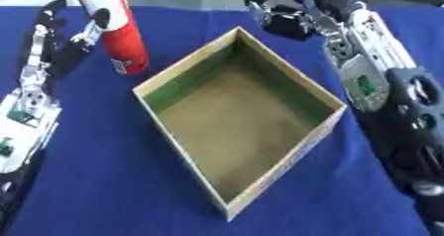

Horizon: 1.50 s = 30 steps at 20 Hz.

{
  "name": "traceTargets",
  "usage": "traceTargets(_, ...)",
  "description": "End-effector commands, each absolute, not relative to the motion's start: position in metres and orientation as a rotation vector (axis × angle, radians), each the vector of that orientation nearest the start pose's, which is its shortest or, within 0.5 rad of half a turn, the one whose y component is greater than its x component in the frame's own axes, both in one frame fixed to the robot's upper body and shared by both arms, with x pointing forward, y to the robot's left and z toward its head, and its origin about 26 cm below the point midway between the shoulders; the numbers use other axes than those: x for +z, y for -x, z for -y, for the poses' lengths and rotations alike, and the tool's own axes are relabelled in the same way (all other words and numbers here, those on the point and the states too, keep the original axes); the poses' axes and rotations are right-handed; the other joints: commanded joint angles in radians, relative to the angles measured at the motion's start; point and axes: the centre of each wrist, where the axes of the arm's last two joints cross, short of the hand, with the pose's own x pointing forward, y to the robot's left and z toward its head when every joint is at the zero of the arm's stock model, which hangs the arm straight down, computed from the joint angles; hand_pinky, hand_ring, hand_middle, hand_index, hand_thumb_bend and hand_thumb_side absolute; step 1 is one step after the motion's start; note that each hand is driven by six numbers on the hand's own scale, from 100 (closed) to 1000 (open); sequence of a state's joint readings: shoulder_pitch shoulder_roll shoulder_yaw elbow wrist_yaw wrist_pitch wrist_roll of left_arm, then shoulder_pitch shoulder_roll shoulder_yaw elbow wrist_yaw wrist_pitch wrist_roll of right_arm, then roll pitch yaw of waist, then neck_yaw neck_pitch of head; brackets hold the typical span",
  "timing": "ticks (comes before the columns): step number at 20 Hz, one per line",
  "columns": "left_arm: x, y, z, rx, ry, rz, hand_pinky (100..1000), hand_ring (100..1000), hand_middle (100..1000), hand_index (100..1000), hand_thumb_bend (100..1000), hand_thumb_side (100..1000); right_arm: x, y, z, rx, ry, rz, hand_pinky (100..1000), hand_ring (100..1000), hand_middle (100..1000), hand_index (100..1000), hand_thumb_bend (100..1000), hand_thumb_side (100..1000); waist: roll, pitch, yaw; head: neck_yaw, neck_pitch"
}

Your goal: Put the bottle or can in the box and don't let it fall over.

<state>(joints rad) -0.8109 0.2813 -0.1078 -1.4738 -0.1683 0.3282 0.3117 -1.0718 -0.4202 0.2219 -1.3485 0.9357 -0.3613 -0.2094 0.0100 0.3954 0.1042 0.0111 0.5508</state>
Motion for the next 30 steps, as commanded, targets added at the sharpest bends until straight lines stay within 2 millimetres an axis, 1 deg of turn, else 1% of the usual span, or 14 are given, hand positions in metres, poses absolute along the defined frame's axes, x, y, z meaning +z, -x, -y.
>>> traceTargets(1, 0.261, -0.411, -0.196, -0.205, -0.554, 2.033, 1000, 988, 1000, 954, 659, 654, 0.341, -0.422, 0.187, -1.174, -1.311, -2.553, 567, 195, 573, 306, 100, 100, 0.001, -0.023, -0.002, 0.003, -0.016)
traceTargets(2, 0.261, -0.411, -0.195, -0.204, -0.557, 2.032, 1000, 988, 1000, 952, 666, 672, 0.34, -0.422, 0.187, -1.17, -1.316, -2.554, 568, 191, 570, 304, 100, 100, 0.001, -0.023, -0.003, 0.003, -0.018)
traceTargets(5, 0.263, -0.411, -0.195, -0.203, -0.566, 2.037, 1000, 988, 1000, 944, 682, 678, 0.339, -0.423, 0.186, -1.164, -1.324, -2.555, 567, 189, 577, 300, 100, 100, 0.0, -0.022, -0.006, 0.005, -0.022)
traceTargets(6, 0.264, -0.411, -0.195, -0.203, -0.571, 2.042, 1000, 989, 1000, 943, 682, 641, 0.339, -0.423, 0.186, -1.161, -1.327, -2.553, 566, 189, 579, 298, 100, 100, 0.0, -0.021, -0.007, 0.005, -0.023)
traceTargets(7, 0.264, -0.411, -0.194, -0.205, -0.574, 2.047, 1000, 989, 1000, 943, 682, 632, 0.339, -0.423, 0.186, -1.157, -1.328, -2.551, 566, 189, 581, 297, 100, 100, 0.0, -0.021, -0.008, 0.006, -0.023)
traceTargets(8, 0.265, -0.411, -0.194, -0.21, -0.575, 2.051, 1000, 989, 1000, 945, 684, 531, 0.339, -0.422, 0.187, -1.153, -1.33, -2.545, 561, 190, 595, 292, 100, 100, 0.0, -0.021, -0.009, 0.006, -0.025)
traceTargets(11, 0.267, -0.411, -0.192, -0.222, -0.563, 2.057, 1000, 989, 1000, 948, 681, 514, 0.338, -0.422, 0.187, -1.132, -1.34, -2.537, 560, 186, 595, 288, 100, 100, 0.001, -0.02, -0.01, 0.007, -0.027)
traceTargets(12, 0.267, -0.412, -0.192, -0.223, -0.559, 2.059, 1000, 988, 1000, 947, 704, 487, 0.338, -0.422, 0.187, -1.124, -1.341, -2.541, 560, 187, 619, 286, 100, 100, 0.001, -0.019, -0.011, 0.007, -0.028)
traceTargets(13, 0.268, -0.412, -0.191, -0.22, -0.559, 2.062, 1000, 987, 1000, 947, 710, 478, 0.338, -0.422, 0.187, -1.117, -1.342, -2.546, 560, 187, 627, 286, 100, 100, 0.001, -0.019, -0.012, 0.007, -0.028)
traceTargets(14, 0.269, -0.412, -0.191, -0.217, -0.56, 2.064, 1000, 985, 1000, 944, 714, 445, 0.337, -0.422, 0.187, -1.112, -1.341, -2.552, 559, 187, 652, 284, 100, 100, 0.001, -0.019, -0.013, 0.008, -0.029)
traceTargets(18, 0.271, -0.412, -0.189, -0.208, -0.56, 2.065, 1000, 983, 1000, 944, 744, 417, 0.335, -0.422, 0.187, -1.092, -1.338, -2.573, 557, 185, 684, 278, 100, 100, 0.002, -0.017, -0.017, 0.01, -0.031)
traceTargets(22, 0.272, -0.412, -0.189, -0.209, -0.552, 2.062, 1000, 984, 1000, 944, 730, 420, 0.335, -0.422, 0.187, -1.096, -1.333, -2.585, 560, 183, 684, 276, 100, 100, 0.003, -0.014, -0.019, 0.01, -0.036)
traceTargets(25, 0.273, -0.413, -0.189, -0.215, -0.547, 2.061, 1000, 985, 1000, 944, 738, 407, 0.336, -0.423, 0.188, -1.102, -1.328, -2.596, 562, 182, 691, 275, 100, 100, 0.003, -0.011, -0.021, 0.01, -0.039)
traceTargets(30, 0.273, -0.415, -0.189, -0.215, -0.538, 2.051, 1000, 983, 1000, 939, 675, 451, 0.338, -0.424, 0.188, -1.109, -1.305, -2.619, 572, 179, 717, 274, 100, 100, 0.003, -0.003, -0.02, 0.01, -0.046)
